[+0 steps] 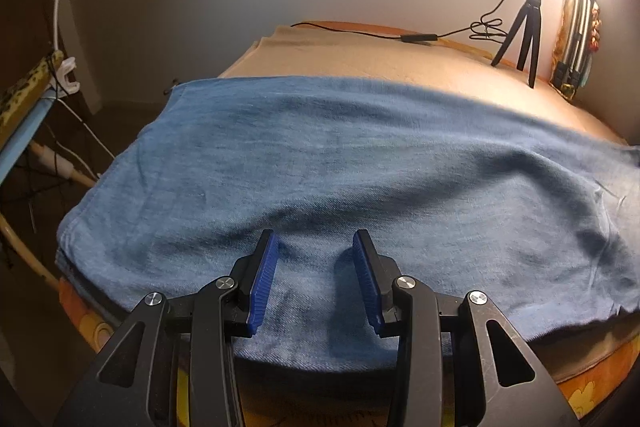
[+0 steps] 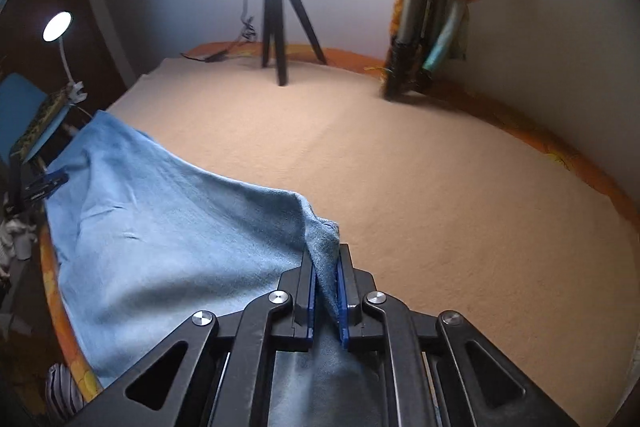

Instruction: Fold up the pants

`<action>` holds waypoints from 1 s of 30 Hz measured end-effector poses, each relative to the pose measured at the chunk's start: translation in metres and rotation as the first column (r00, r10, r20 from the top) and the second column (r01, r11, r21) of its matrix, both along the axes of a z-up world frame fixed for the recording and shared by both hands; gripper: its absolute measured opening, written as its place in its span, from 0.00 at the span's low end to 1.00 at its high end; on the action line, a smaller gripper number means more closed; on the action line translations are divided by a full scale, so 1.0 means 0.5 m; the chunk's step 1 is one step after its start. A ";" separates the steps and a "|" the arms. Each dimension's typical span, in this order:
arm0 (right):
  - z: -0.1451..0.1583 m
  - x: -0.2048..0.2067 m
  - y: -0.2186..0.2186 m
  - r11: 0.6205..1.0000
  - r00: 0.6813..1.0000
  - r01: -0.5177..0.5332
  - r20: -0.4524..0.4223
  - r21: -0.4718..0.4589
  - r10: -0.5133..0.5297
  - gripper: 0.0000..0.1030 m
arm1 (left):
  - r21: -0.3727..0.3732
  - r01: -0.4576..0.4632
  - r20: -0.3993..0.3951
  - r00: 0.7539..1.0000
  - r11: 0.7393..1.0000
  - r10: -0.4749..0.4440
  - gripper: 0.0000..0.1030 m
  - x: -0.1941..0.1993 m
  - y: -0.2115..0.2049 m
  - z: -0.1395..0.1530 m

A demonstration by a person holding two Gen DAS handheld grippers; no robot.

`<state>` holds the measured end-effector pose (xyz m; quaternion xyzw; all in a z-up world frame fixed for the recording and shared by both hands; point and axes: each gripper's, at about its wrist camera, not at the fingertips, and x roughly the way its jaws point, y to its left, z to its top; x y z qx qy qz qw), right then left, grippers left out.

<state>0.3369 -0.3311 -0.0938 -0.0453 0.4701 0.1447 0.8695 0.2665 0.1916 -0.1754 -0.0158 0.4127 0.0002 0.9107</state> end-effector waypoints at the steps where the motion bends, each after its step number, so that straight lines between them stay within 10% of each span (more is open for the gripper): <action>1: -0.007 0.004 0.001 1.000 1.000 -0.001 -0.009 -0.016 0.001 0.06 | 0.004 -0.005 0.001 1.000 1.000 0.005 0.36 -0.001 0.001 0.001; 6: -0.066 0.019 0.037 0.988 0.999 -0.006 -0.044 -0.152 -0.001 0.09 | 0.022 -0.008 0.014 1.000 1.000 0.008 0.36 -0.012 0.004 0.021; 10: -0.021 -0.009 0.040 0.983 0.999 0.034 0.022 -0.182 -0.030 0.34 | 0.000 -0.023 0.045 0.999 1.000 0.023 0.36 -0.037 0.025 0.047; 16: 0.076 -0.132 0.053 0.998 0.995 0.029 0.095 -0.046 -0.025 0.37 | -0.065 -0.051 0.076 0.996 0.997 0.056 0.36 -0.102 0.062 0.083; 30: 0.083 -0.303 0.281 0.967 0.964 -0.250 0.103 0.051 0.243 0.37 | -0.131 -0.119 0.059 0.990 0.984 0.128 0.42 -0.195 0.162 0.083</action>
